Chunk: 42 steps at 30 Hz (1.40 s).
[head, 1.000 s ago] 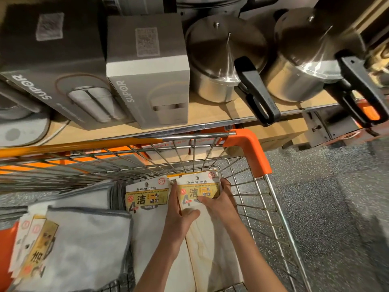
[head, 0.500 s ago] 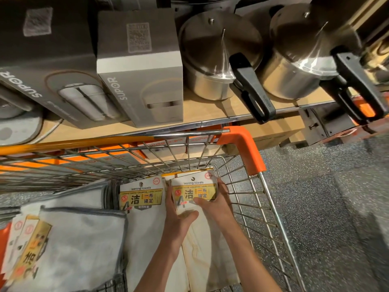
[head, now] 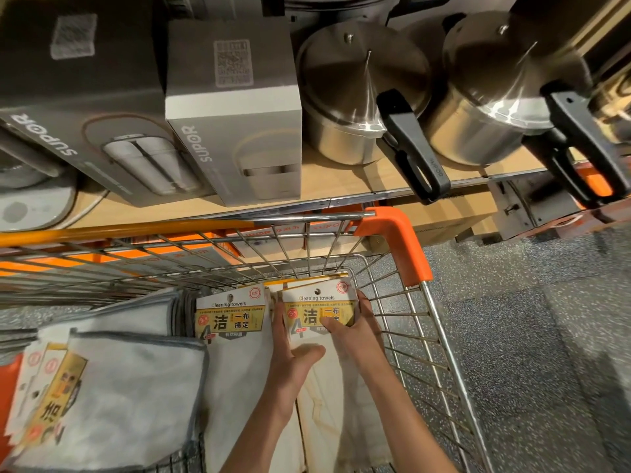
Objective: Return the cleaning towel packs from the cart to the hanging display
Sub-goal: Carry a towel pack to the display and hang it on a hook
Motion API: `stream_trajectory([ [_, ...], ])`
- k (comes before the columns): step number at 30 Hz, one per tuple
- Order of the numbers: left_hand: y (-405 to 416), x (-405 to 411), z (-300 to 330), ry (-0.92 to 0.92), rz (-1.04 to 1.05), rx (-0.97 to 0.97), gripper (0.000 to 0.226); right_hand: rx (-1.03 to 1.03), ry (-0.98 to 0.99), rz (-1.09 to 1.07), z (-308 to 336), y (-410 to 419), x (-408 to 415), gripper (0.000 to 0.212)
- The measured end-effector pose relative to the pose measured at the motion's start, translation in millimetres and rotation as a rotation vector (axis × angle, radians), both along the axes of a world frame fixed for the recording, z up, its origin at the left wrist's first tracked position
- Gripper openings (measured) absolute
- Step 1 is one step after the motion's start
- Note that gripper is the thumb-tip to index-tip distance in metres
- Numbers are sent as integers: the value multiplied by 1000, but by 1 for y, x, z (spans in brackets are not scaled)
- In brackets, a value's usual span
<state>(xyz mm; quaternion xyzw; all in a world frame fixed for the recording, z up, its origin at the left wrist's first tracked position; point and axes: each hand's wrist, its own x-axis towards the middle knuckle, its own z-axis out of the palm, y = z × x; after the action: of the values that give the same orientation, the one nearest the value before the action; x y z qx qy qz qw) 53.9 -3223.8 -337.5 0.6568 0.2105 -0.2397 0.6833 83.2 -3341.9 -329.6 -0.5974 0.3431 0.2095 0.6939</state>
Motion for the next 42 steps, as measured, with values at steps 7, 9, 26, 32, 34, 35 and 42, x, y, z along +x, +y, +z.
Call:
stream_trajectory([
  [7,-1,-1,2,14,24,-3,97,-8,5,46,1,-4,1,54],
  [9,-2,-2,1,7,27,-3,97,-20,-4,89,1,-3,1,52],
  [26,-1,0,-3,6,113,-69,98,-71,128,303,-1,-7,19,45],
  [32,-3,-3,-8,21,120,-80,90,8,-6,200,-3,-11,9,58],
  [34,-3,-3,-9,29,117,-91,91,9,-75,131,-6,-12,7,67],
  [35,-3,-3,-10,31,112,-92,91,26,-98,114,-6,-12,6,68],
  [42,-3,-3,-11,25,95,-74,93,-189,-209,217,-9,-14,5,70],
])
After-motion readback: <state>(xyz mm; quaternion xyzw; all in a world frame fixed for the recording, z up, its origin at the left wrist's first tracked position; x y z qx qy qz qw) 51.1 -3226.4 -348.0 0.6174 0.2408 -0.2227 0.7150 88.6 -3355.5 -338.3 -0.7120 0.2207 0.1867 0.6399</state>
